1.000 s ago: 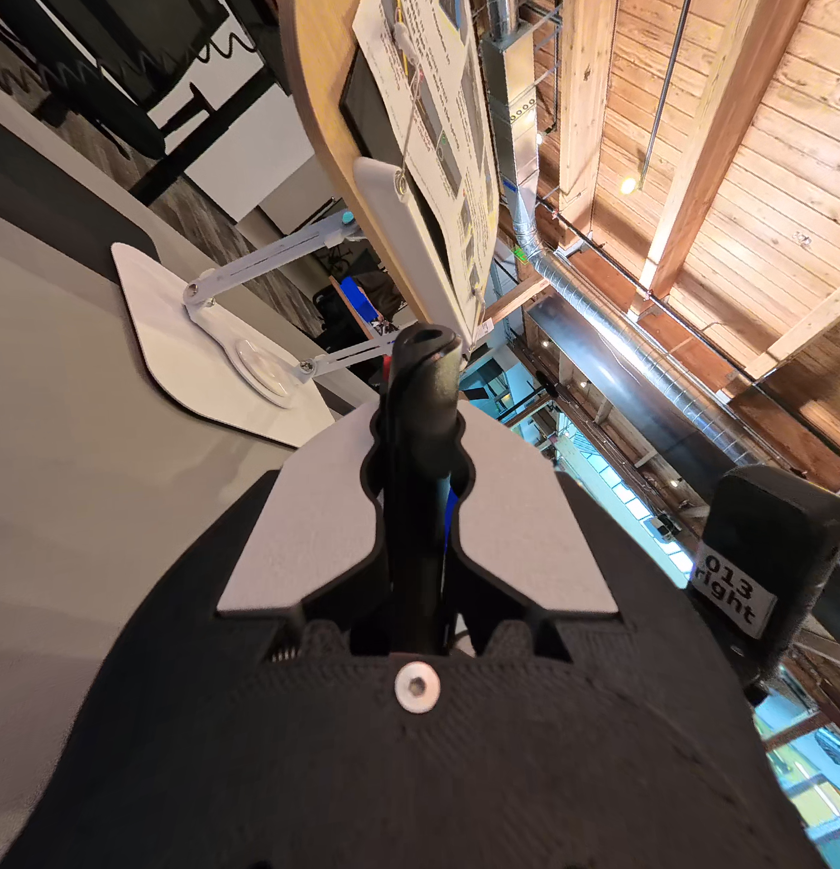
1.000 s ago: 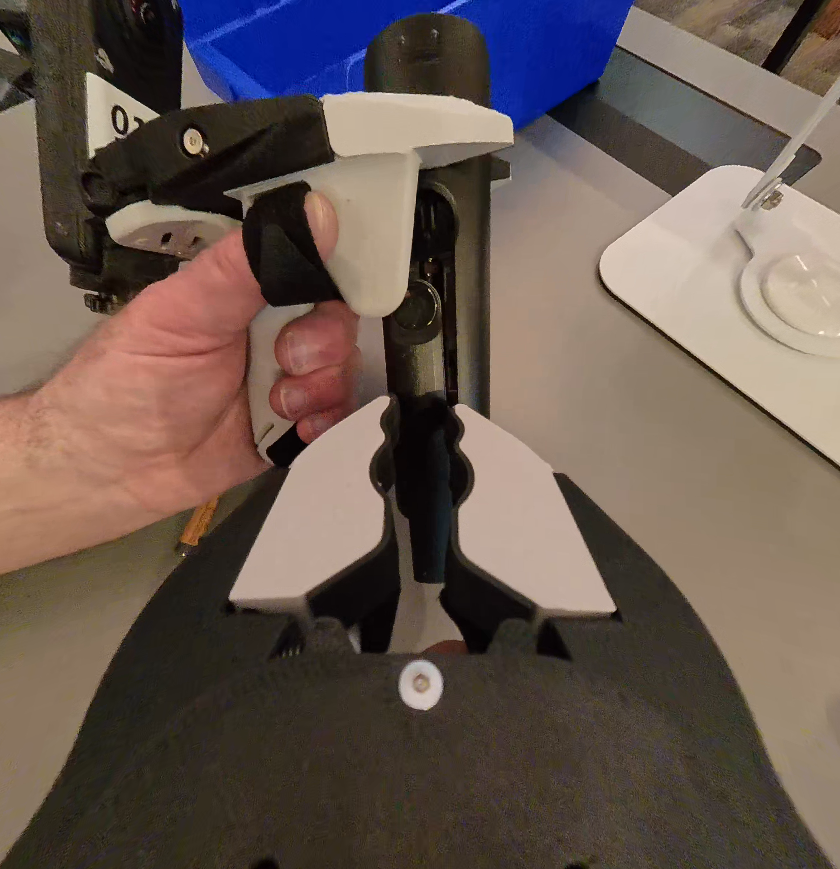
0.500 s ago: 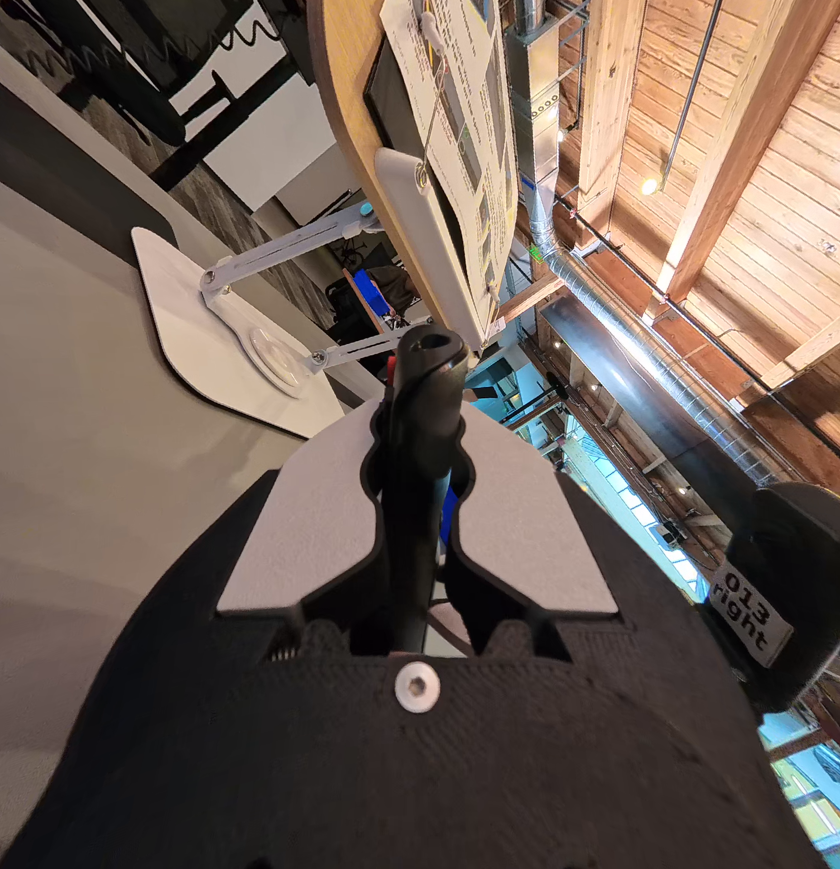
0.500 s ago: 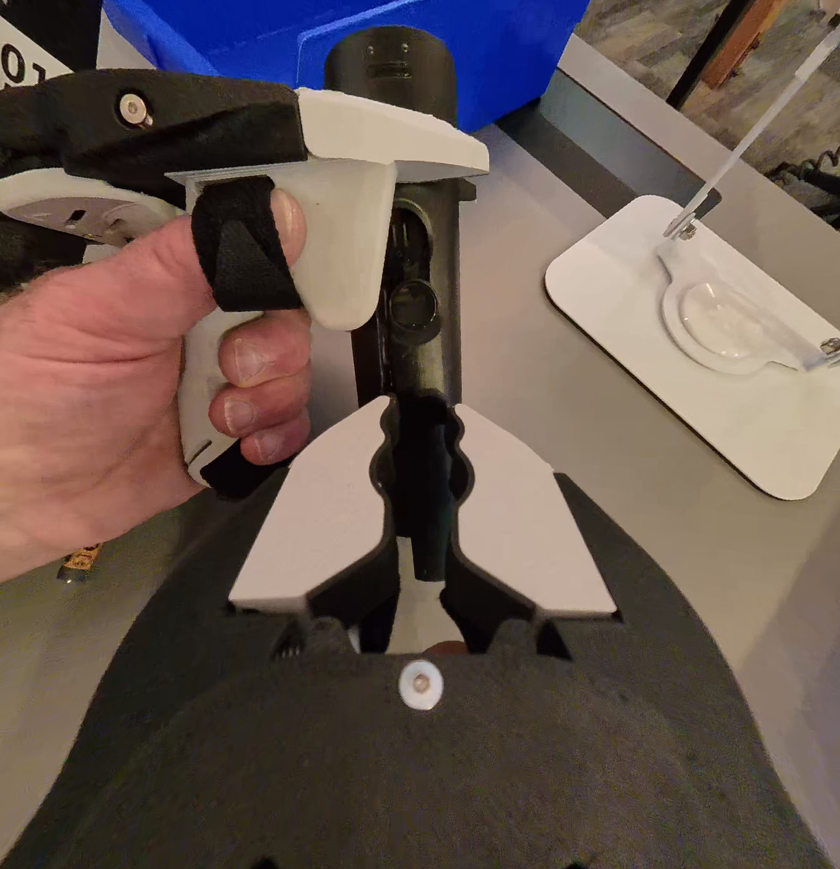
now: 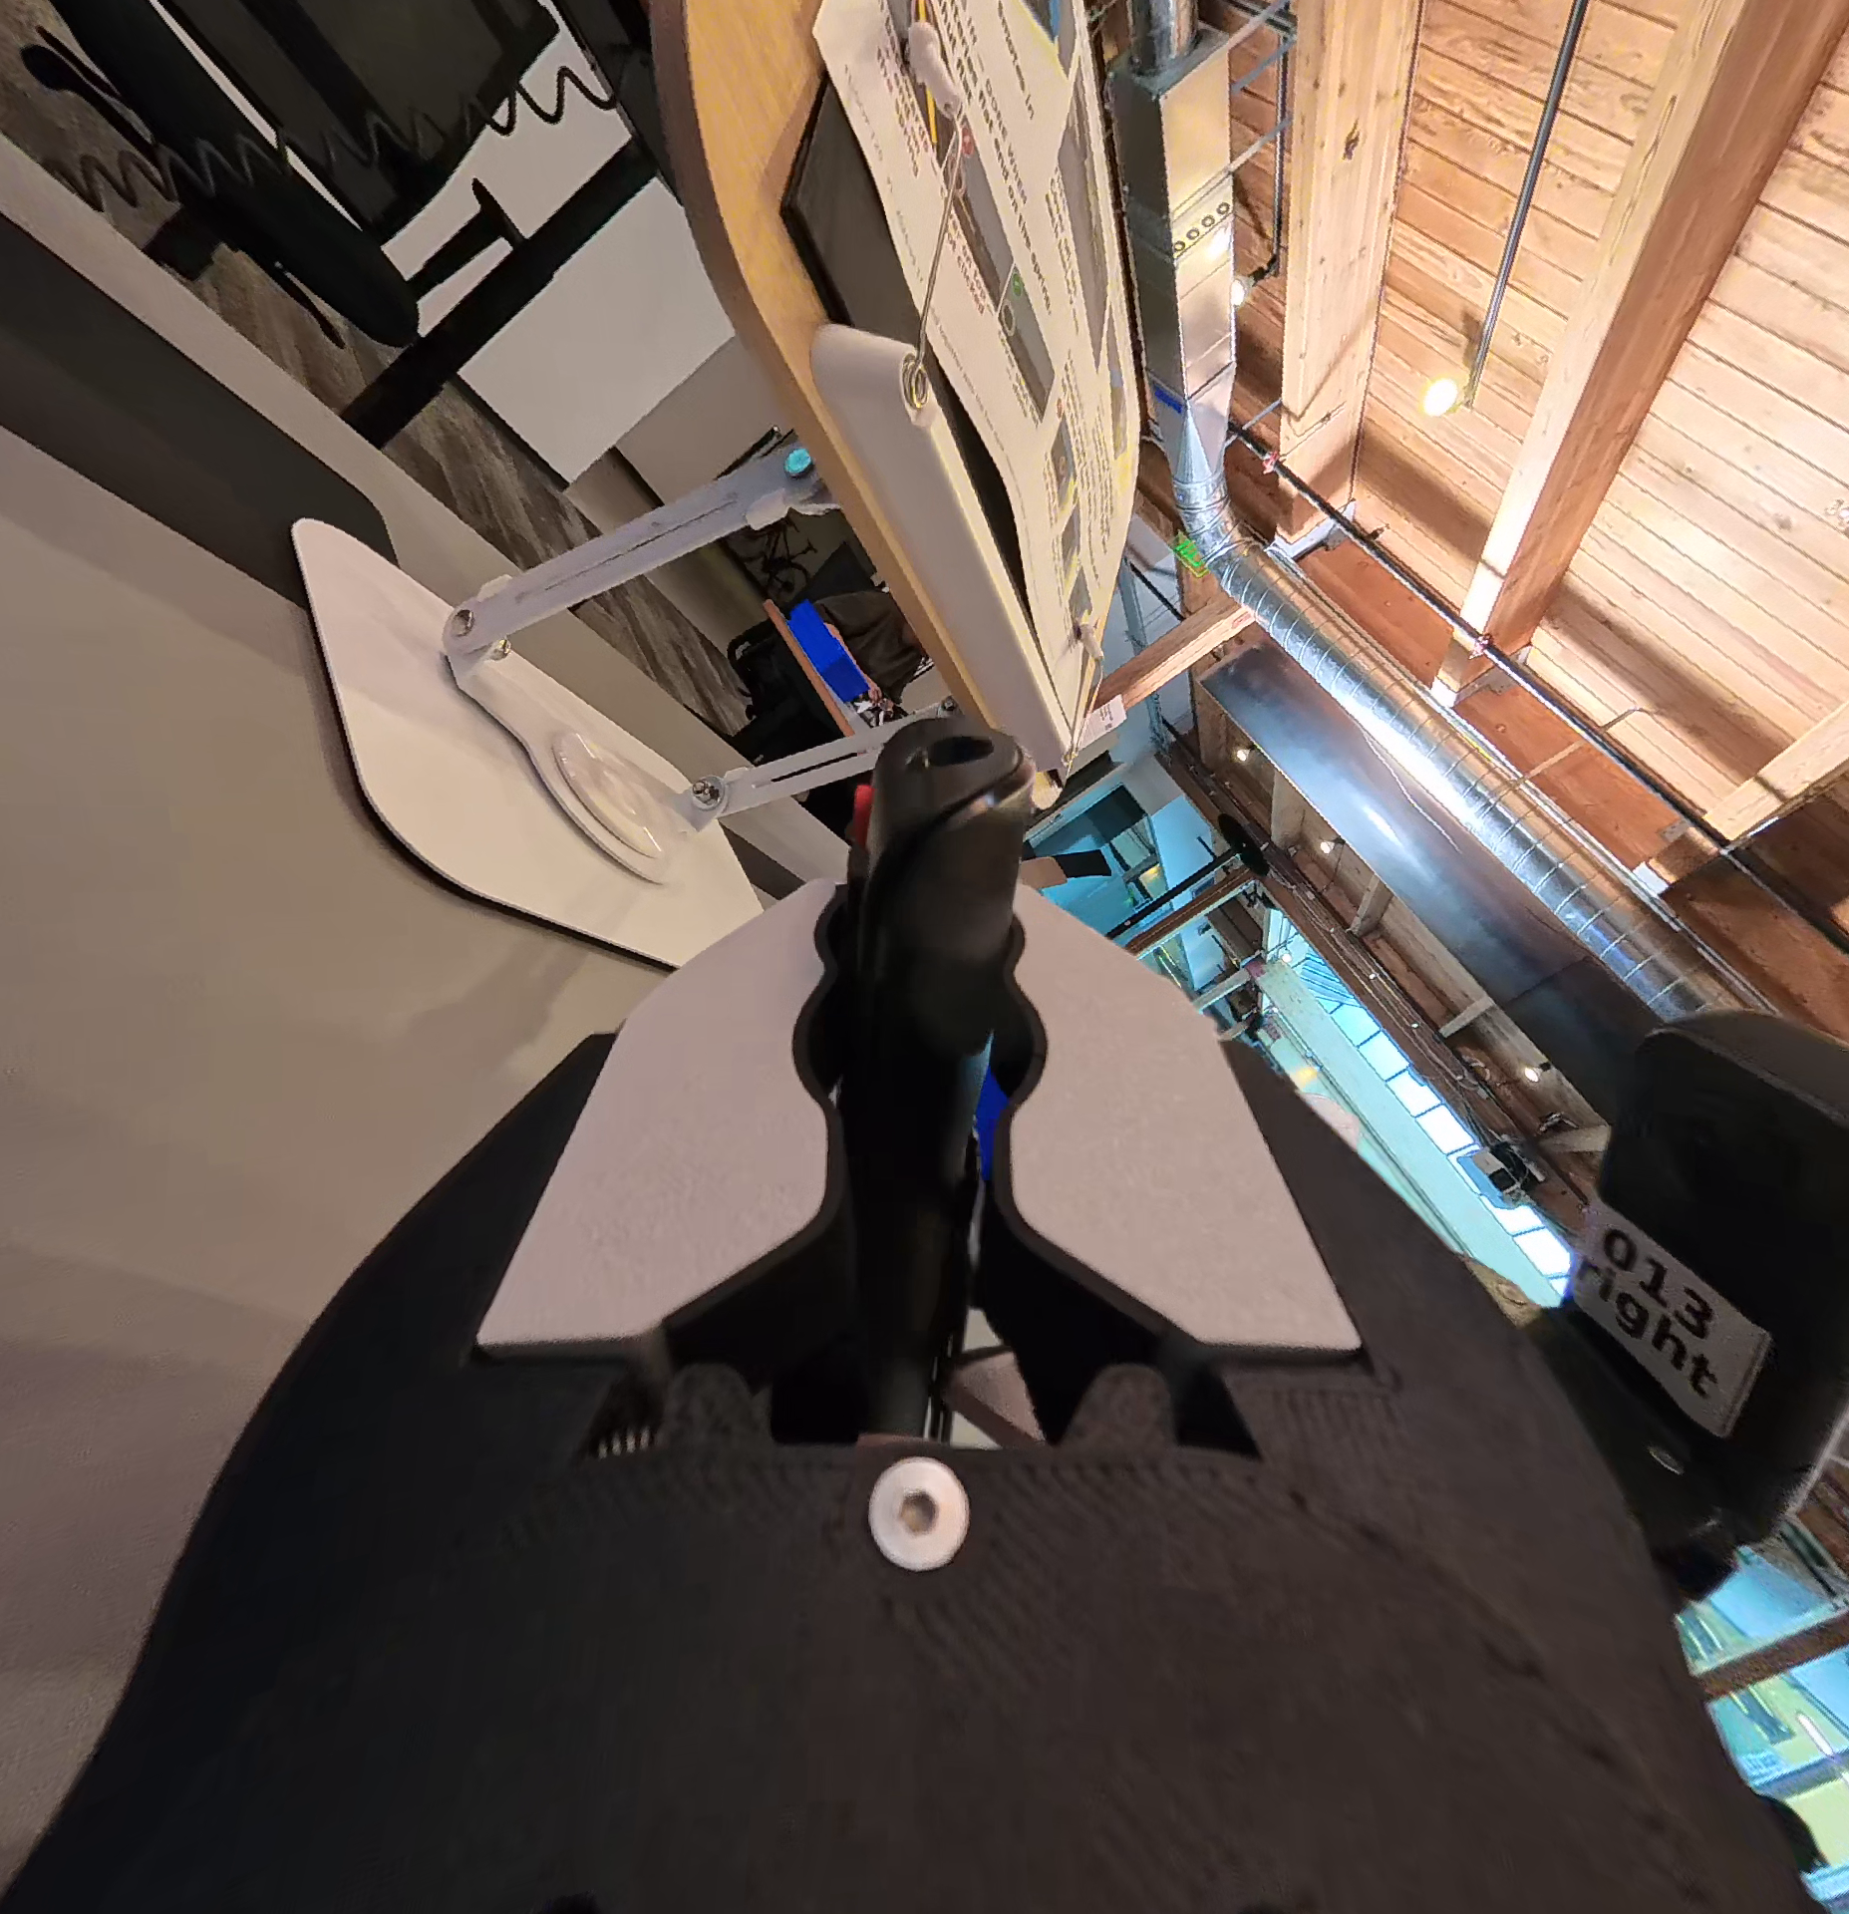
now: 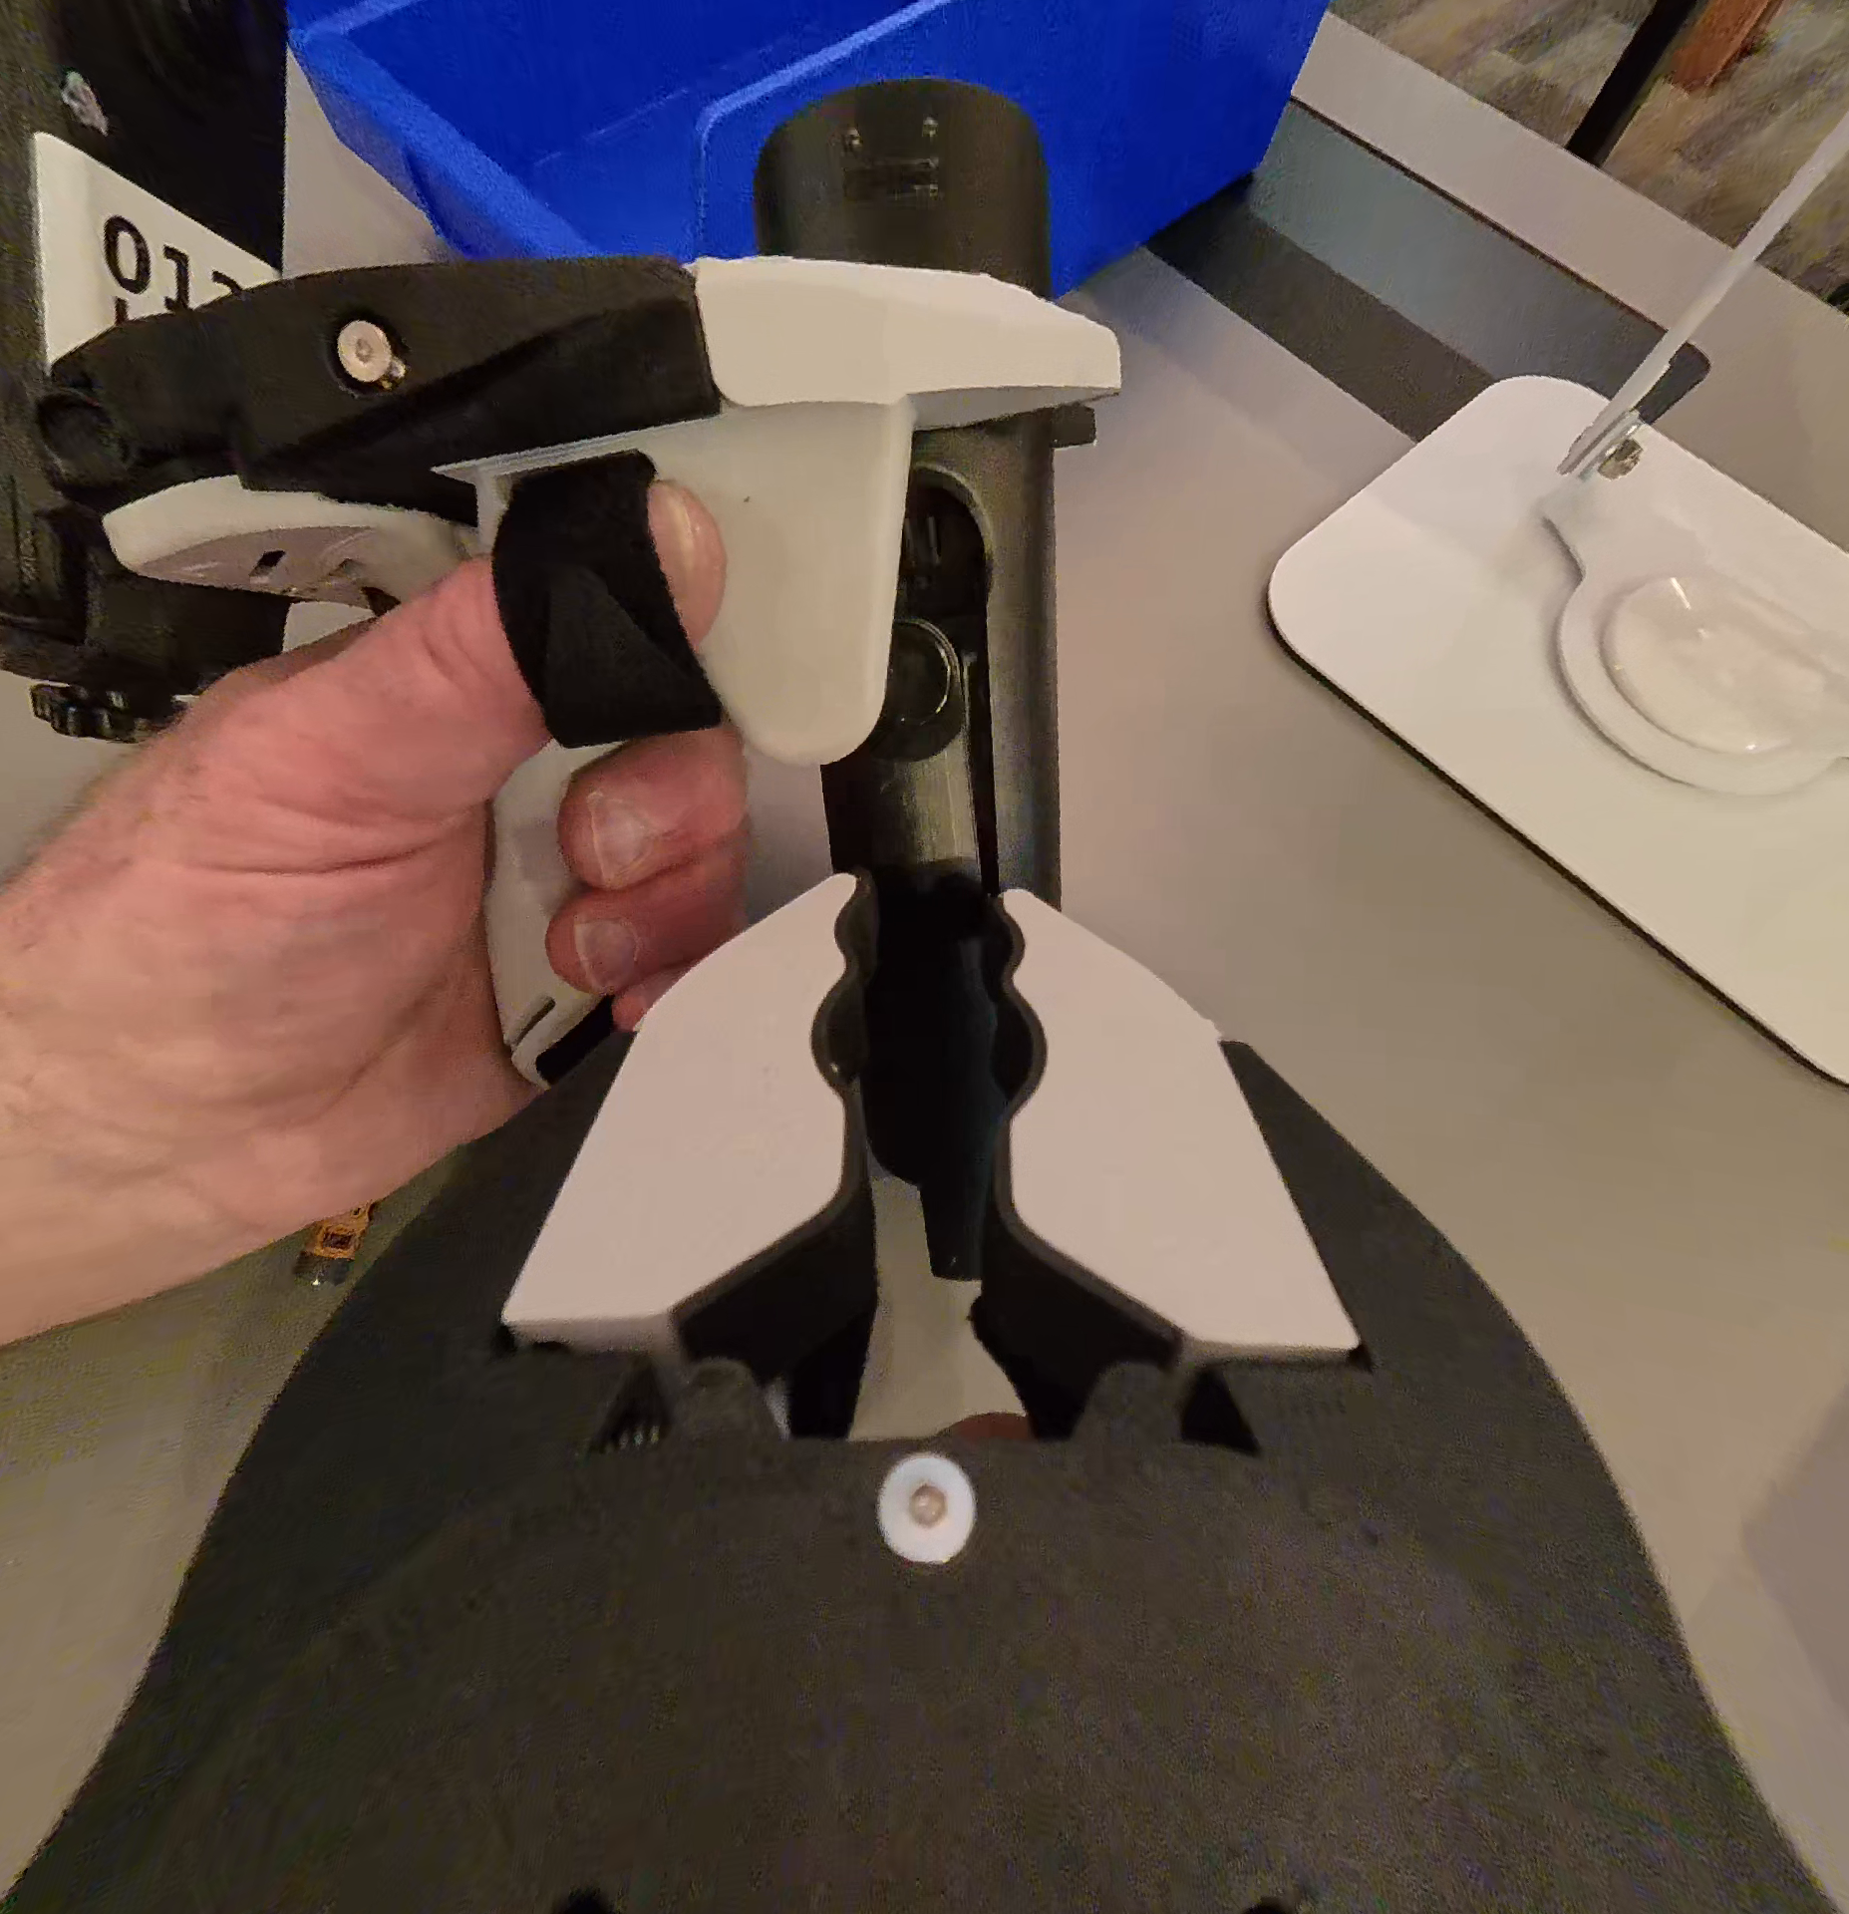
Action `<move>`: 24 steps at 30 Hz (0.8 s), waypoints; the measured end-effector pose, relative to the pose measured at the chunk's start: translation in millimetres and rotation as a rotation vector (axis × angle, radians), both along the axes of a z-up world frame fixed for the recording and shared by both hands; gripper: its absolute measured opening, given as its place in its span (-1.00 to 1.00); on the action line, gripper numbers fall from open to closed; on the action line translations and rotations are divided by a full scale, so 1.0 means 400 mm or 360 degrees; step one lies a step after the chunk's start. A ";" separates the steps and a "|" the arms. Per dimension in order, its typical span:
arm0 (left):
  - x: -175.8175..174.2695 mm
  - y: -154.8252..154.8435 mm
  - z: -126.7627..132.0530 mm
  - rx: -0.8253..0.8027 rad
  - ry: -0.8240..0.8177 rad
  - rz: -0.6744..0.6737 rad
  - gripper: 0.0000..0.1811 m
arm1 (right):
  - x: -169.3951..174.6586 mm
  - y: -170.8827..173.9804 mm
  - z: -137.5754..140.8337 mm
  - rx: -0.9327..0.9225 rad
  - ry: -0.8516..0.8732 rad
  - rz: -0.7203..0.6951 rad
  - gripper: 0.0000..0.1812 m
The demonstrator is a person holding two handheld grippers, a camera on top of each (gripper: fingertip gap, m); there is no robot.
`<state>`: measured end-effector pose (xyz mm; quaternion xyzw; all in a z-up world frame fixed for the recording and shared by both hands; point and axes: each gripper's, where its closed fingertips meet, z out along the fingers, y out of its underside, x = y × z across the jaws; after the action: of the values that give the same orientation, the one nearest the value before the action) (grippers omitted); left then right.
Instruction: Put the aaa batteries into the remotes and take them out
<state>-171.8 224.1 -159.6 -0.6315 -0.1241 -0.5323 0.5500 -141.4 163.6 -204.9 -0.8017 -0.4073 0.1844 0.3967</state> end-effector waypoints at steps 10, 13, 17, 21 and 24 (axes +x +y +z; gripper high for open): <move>-0.008 0.003 -0.007 -0.0027 -0.0062 -0.0002 -0.73 | 0.002 0.015 -0.010 0.0066 0.0004 -0.0086 -0.69; -0.006 0.001 -0.001 -0.0019 -0.0078 -0.0014 -0.73 | 0.000 0.015 -0.014 0.0059 0.0009 -0.0072 -0.59; -0.010 0.007 -0.017 -0.0067 -0.0124 -0.0033 -0.73 | 0.002 0.013 -0.029 0.0035 0.0058 -0.0035 -0.63; -0.005 0.006 -0.018 -0.0050 -0.0054 -0.0029 -0.73 | 0.010 0.008 -0.023 0.0007 0.0141 0.0014 -0.75; -0.004 0.006 -0.016 -0.0039 -0.0037 -0.0029 -0.73 | 0.034 0.011 -0.016 -0.0009 0.0162 0.0028 -0.58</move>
<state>-173.3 226.6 -165.8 -0.6331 -0.1312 -0.5429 0.5359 -127.9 168.0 -211.2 -0.7887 -0.3931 0.2297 0.4131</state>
